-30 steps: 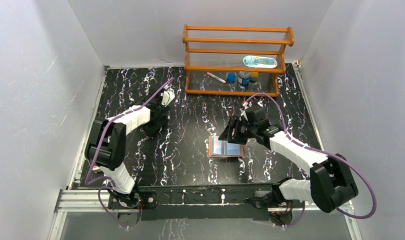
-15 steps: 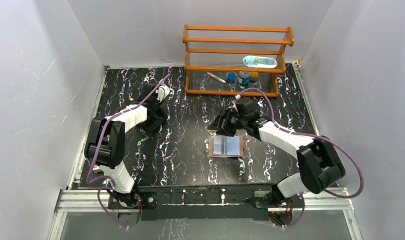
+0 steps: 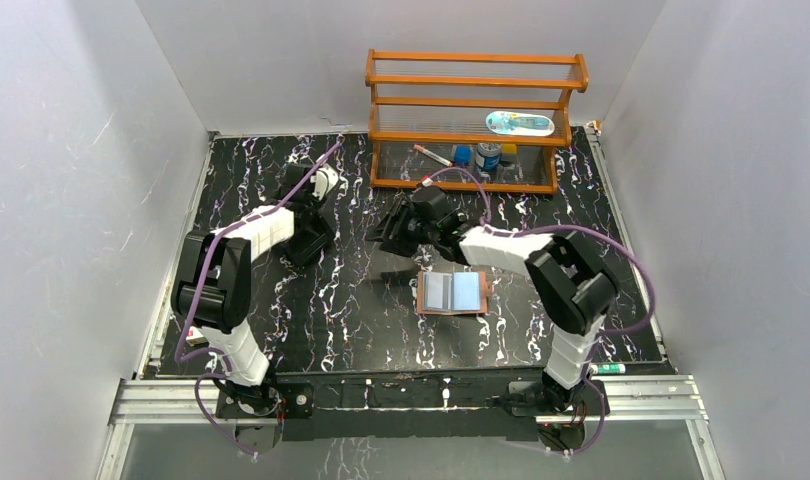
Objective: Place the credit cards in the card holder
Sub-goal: Move the storage box to the center of the board.
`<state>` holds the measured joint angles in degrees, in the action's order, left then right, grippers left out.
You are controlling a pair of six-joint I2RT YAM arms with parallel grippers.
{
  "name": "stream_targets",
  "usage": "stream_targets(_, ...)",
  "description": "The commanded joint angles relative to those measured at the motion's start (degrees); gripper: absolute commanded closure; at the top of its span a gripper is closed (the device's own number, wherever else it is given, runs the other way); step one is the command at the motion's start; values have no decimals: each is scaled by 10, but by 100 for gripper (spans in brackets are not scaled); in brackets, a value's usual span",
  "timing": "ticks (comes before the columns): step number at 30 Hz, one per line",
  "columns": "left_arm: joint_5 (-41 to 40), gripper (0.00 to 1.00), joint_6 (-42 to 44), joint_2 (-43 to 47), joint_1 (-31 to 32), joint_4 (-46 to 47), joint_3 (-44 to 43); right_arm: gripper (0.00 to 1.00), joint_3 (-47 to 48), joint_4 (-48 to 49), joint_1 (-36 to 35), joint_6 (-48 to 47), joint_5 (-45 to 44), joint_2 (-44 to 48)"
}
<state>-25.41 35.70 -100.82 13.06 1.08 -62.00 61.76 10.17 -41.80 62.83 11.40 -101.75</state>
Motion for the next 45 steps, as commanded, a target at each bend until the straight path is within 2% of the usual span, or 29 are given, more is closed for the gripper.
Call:
stream_targets(1, 1, 50, -5, 6, -7, 4, -23, 42, 48, 115, -22, 86, -55, -56)
stream_targets(11, 11, 50, -4, 6, -16, 3, -20, 43, 189, 130, -77, 108, -114, -196)
stream_targets(23, 16, 50, -6, 11, -19, -3, -20, 43, 333, 47, -99, 145, -144, -312)
stream_targets(35, 17, 52, -4, 8, -20, -6, -24, 44, 416, -99, -131, 133, -237, -327)
stream_targets(45, -1, 56, 8, 6, -25, 7, -26, 39, 438, -150, -136, 140, -270, -335)
